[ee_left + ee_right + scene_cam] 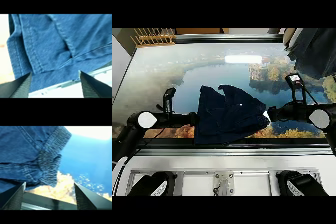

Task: Fold the clothes and pants, and hang the long-sleeved shirts on hangers.

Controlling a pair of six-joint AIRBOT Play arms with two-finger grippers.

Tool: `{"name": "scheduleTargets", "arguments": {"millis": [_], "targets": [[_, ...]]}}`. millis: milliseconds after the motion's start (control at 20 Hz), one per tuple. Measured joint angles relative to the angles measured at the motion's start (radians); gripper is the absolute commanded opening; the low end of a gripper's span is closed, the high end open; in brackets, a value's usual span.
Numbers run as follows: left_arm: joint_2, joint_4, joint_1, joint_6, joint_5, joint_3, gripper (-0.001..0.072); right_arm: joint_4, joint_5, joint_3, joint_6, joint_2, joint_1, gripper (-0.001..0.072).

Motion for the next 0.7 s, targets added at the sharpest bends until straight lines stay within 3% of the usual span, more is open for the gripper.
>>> {"name": "scheduleTargets", "arguments": {"millis": [200, 500, 550, 600, 650, 700], "targets": [[0.006, 0.000, 0.000, -0.014, 0.010, 0.000, 0.0628, 0.087, -0.074, -0.035, 0.008, -0.098, -0.004, 0.0645], [-0.177, -0.009, 0.000, -0.051, 0.022, -0.030, 0.0628, 0.130, -0.119, -0.051, 0.019, -0.174, -0.005, 0.0645], [-0.214, -0.026, 0.001, -0.056, 0.034, -0.042, 0.0628, 0.133, -0.123, -0.051, 0.020, -0.174, -0.005, 0.0645], [-0.367, -0.161, -0.032, -0.021, 0.085, -0.068, 0.0628, 0.122, -0.112, -0.052, 0.034, -0.175, -0.006, 0.0645], [-0.393, -0.183, -0.049, -0.009, 0.093, -0.071, 0.0610, 0.110, -0.104, -0.052, 0.040, -0.174, -0.006, 0.0645], [-0.413, -0.200, -0.065, -0.001, 0.101, -0.072, 0.0434, 0.103, -0.096, -0.053, 0.046, -0.174, -0.006, 0.0645]]}}
